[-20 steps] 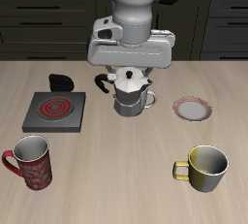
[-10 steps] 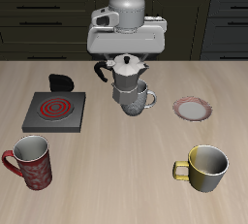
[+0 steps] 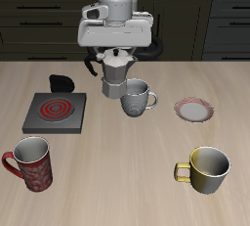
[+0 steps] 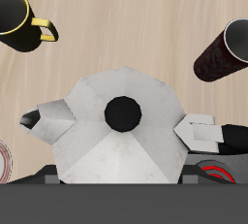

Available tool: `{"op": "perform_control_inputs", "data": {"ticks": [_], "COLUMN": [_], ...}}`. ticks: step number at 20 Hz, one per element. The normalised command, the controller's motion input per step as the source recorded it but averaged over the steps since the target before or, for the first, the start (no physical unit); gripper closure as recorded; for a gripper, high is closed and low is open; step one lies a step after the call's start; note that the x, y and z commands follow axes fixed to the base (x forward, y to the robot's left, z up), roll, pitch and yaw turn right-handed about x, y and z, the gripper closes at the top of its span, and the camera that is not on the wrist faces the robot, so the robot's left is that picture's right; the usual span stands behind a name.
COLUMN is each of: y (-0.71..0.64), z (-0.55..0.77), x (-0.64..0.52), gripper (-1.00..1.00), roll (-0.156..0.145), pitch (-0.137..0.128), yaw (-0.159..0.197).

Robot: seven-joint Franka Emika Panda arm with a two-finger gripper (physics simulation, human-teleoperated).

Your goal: Place the moka pot on the stove

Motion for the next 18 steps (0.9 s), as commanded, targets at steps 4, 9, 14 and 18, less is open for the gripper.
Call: {"op": "perform_control_inputs", "data": {"ticks": [4,9,14,18], "y": [-0.24,-0.23,-0.31,-0.23], "z": [-0.15,-0.08,-0.12,-0.07], "x": [-0.28,-0.31,-0.29,-0.21], "gripper": [1.00,1.00,1.00,1.00], "roll": [-0.014,-0.023,-0.051,-0.036], "pitch": [-0.024,-0.034,-0.014,-0.029], "yaw": [0.013,0.024,-0.017,-0.001]}}
